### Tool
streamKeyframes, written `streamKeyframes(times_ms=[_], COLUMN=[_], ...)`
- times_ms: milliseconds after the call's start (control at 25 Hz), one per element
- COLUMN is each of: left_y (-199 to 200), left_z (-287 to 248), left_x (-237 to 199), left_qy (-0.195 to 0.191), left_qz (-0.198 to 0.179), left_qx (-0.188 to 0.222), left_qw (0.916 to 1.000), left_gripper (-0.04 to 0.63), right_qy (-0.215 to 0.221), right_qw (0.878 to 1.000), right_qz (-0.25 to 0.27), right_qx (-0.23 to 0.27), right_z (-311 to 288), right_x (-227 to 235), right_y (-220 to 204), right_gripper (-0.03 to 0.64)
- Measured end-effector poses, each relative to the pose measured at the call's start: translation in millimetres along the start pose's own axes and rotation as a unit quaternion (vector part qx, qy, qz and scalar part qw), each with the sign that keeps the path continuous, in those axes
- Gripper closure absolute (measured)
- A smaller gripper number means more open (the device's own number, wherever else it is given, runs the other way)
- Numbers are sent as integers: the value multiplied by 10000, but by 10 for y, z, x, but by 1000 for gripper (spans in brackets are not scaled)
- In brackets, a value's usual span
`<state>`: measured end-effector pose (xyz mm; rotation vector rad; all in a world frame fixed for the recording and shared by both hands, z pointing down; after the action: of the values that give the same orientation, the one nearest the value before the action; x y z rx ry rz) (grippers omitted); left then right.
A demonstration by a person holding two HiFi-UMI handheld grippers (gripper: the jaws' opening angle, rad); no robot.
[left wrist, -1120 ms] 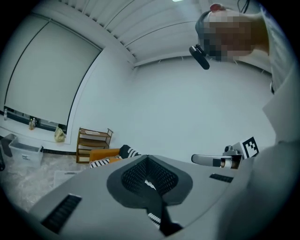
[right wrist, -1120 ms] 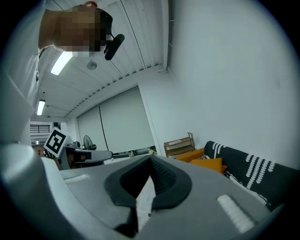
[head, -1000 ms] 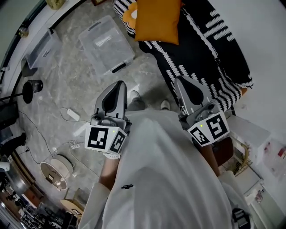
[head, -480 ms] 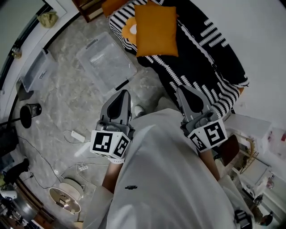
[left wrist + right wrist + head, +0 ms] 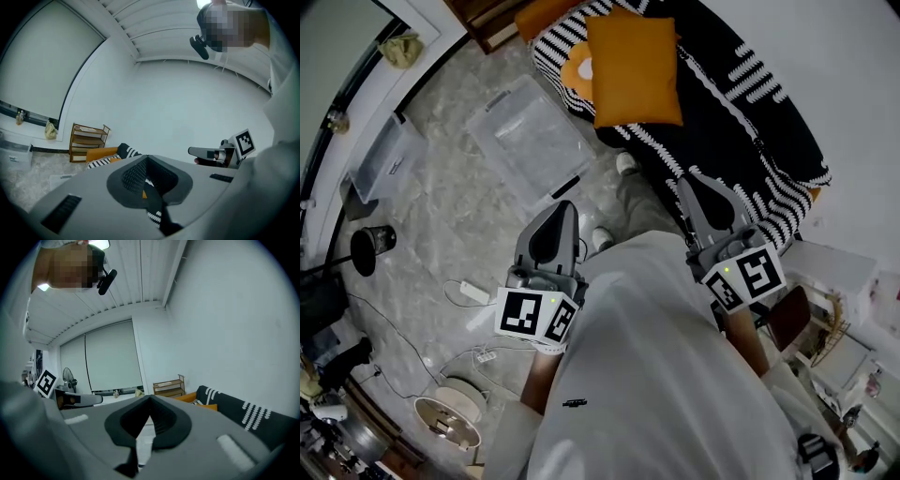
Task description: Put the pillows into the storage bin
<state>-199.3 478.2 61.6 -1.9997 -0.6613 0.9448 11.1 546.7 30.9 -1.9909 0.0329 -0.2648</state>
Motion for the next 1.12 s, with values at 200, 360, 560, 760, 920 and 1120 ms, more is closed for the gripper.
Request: streamKeyframes(times_ms=[200,360,560,760,920,1120], left_y=[171,360,839,1239,1521,1801], left_z=[-248,-565,-1189,-1776,-2233,-2755], left_x=[-144,-250,-559,-738,-811,-946], left_qy=[333,391,547,662,802,983], left_qz=[6,107,211,256,366,525], left_qx=[-45,-107,-73,-53,-25,-41], left_qw=[9994,9991,9983,9975,9961,9938], left_gripper=[588,588,588,588,588,588], right_qy=[122,306,309,406,536,651], right_qw=[9998,9993,9993,9990,9985,9977], right_qz=[-87,-148,-191,-172,-42,189], right_qx=[108,125,122,59,97,-25], right_z=[-414,-785,-1473,-1990,-2352,-2853], right_x=[372,628,1117,1683,2178,2675], right_y=[143,336,668,1037,1363,1638], right_gripper=[606,606,606,606,606,606])
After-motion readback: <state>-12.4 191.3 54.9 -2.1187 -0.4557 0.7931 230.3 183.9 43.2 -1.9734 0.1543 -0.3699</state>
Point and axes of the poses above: the fingertips, and each gripper's own axes: z backward along the fingers, x to its right, y out of its top, the point moved 5 cm from there along z, backward along the fingers, and after that the axes turned 13 degrees about -x, right-handed, at the moved point
